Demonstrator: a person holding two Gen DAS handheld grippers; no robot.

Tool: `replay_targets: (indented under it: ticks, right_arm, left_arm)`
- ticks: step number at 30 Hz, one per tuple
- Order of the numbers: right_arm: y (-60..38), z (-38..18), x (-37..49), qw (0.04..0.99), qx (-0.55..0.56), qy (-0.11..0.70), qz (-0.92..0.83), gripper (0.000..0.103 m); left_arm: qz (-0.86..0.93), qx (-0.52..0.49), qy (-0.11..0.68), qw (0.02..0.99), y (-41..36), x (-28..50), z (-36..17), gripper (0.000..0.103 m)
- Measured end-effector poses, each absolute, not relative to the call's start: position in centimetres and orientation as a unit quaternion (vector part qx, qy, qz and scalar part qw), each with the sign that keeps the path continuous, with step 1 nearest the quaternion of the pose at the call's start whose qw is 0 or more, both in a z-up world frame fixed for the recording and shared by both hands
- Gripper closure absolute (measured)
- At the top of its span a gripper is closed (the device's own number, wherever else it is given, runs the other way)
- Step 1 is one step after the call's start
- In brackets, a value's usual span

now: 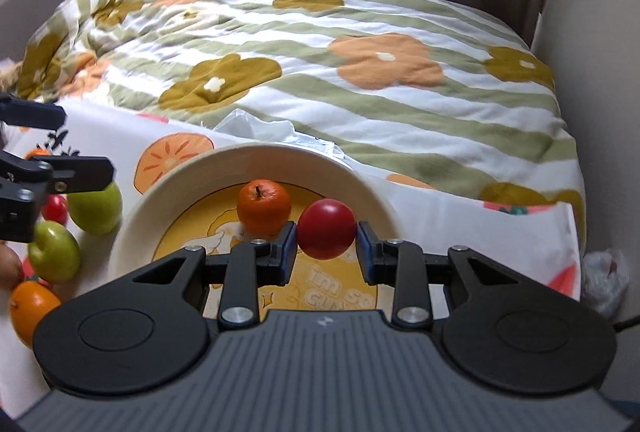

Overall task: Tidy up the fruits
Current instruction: 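Carry both fruits to the duck bowl and release them inside, then withdraw both tools from the bowl back over the fruits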

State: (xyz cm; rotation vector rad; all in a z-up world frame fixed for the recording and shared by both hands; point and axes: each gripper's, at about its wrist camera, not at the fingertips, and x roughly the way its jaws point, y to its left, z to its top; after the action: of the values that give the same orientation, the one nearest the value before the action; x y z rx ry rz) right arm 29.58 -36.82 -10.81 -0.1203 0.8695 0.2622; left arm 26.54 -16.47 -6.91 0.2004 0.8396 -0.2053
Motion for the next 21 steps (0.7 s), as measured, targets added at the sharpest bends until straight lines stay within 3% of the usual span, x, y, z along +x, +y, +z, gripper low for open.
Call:
replay_targets:
  ticks: [4,5,6,7,10,21]
  right_arm:
    - [-36.9,-11.3,29.8,0.895,-0.055,0.424,0.130,0.052]
    - [-37.0,-11.3,29.7,0.895,-0.056,0.421,0.134,0.046]
    - [-37.0,-11.1,29.5,0.898,-0.059,0.417,0.131,0.029]
    - [-37.1,-10.8,29.2,0.903,-0.060,0.407,0.125,0.018]
    - [-37.9,-10.2,28.4,0.913,-0.044,0.391,0.110,0.005]
    - [-39.2,-7.1,26.0,0.917,-0.020,0.389,0.085,0.003]
  left_arm:
    - [-0.093,0.096,0.405,0.904,-15.9,26.1,-7.0,0.015]
    - [-0.092,0.095,0.404,0.905,-15.8,26.0,-7.0,0.015]
    - [-0.091,0.094,0.403,0.906,-15.7,25.9,-6.9,0.015]
    - [-0.090,0.093,0.403,0.906,-15.6,25.8,-6.9,0.015]
    - [-0.087,0.091,0.401,0.907,-15.5,25.5,-6.7,0.015]
    - [-0.082,0.086,0.373,0.920,-16.2,23.4,-4.6,0.015]
